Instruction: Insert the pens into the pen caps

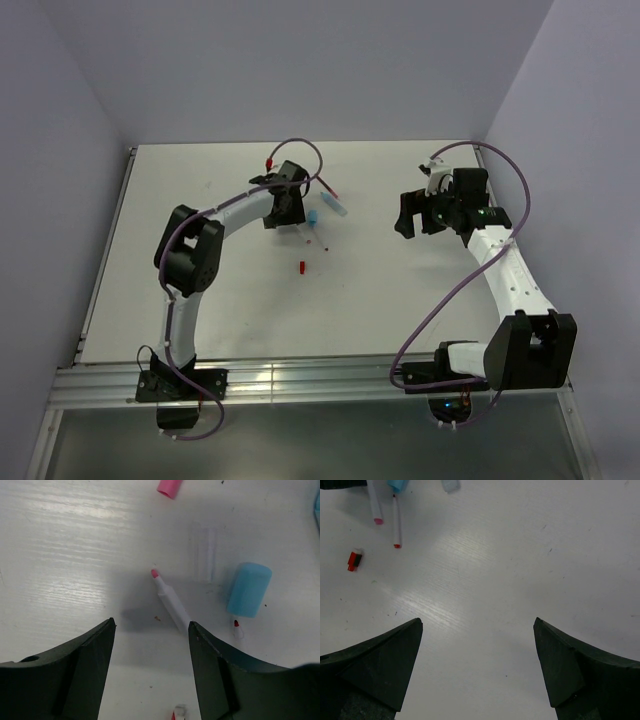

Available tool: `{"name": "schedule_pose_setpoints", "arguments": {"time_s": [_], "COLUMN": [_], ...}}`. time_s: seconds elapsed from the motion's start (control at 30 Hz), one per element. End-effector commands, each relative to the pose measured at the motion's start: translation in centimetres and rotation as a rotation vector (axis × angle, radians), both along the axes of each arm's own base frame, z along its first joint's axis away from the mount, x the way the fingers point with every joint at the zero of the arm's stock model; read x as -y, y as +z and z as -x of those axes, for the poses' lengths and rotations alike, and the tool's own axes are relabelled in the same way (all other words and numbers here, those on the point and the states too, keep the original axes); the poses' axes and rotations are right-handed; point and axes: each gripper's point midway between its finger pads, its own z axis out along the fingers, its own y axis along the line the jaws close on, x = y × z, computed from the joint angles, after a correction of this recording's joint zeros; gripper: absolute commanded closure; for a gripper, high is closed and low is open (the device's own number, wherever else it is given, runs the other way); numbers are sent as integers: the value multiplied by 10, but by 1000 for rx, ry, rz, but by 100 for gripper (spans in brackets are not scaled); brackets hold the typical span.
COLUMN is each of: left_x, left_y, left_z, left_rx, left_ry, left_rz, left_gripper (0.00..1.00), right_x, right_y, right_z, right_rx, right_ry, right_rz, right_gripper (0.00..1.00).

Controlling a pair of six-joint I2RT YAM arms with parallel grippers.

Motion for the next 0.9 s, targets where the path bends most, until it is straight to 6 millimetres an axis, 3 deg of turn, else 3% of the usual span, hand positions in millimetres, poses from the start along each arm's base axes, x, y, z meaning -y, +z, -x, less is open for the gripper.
{"name": "schedule_pose_setpoints", "arguments": {"time_s": [0.0,0.17,0.33,0.5,0.63,0.77,0.87], "left_x": [14,17,24,24,16,11,12], "left_y": [3,-6,-15,-28,-43,-43,-39], "left_z": [-3,5,20,34,43,49,49], "left_rx": [22,-7,-34,-59,-97,-105,-106], "left_ry": [-8,-17,-64,-92,-100,-113,-118], "left_rz": [11,19,9,-43,-81,-88,-82], "left_gripper": [34,35,48,51,64,78,99], "right_x": [1,1,0,-5,-10,-19,-34], "right_y": [14,14,17,21,22,29,37], "right_z": [-6,-4,-4,-4,-3,-1,1], "right_rx": [58,56,55,45,26,30,18], "right_ry": [14,16,22,41,53,68,100], "right_rz": [21,23,23,-6,-34,-86,-149], "right_gripper": [0,0,0,0,0,0,0]}}
